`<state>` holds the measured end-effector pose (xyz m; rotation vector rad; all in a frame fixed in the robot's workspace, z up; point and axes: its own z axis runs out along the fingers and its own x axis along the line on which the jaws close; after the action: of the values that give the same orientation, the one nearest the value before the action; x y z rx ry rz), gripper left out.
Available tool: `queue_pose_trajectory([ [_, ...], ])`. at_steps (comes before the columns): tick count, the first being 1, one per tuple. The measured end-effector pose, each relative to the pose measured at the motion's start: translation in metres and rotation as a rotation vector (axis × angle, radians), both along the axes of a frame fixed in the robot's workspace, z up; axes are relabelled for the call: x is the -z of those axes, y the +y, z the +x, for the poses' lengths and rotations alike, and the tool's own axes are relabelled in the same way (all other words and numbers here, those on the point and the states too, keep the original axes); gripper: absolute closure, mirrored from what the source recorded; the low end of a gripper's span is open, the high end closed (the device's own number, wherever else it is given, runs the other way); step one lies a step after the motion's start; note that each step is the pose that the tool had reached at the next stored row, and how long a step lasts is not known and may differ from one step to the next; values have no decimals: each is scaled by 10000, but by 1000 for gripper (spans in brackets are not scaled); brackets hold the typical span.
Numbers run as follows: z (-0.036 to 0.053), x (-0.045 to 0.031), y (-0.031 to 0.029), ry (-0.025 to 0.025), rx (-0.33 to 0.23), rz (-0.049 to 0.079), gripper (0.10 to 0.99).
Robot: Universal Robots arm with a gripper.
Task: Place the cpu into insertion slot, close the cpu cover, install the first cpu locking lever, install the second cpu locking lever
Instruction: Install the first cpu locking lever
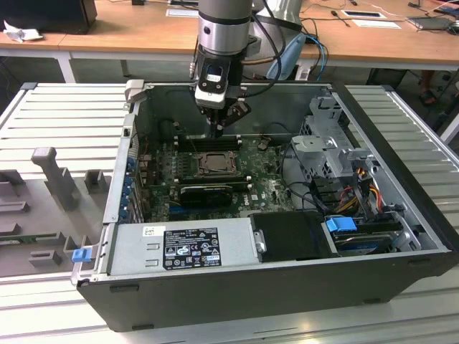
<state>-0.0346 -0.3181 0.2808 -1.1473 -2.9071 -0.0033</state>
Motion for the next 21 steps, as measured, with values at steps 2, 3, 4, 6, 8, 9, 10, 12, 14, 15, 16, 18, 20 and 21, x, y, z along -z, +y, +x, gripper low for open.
queue_pose_trajectory([
  [2,0,0,0,0,-318,0,980],
  [3,0,0,0,0,-569,0,980],
  [4,0,0,0,0,-707,0,980],
  [6,0,0,0,-1,-973,0,980],
  [8,0,0,0,0,-1366,0,980],
  [9,0,0,0,0,-1507,1,980],
  [10,0,0,0,0,-1709,0,980],
  [12,0,1,0,-1,-2343,0,980],
  [14,0,3,0,-5,-2858,-2,980],
  [15,0,7,-1,-8,-3213,-1,980],
  [16,0,8,-1,-8,-3492,-2,980],
  [18,0,12,-1,-9,-4244,-1,980],
  [20,0,13,-1,-10,-4907,0,980],
  [21,0,13,-1,-10,-5177,1,980],
])
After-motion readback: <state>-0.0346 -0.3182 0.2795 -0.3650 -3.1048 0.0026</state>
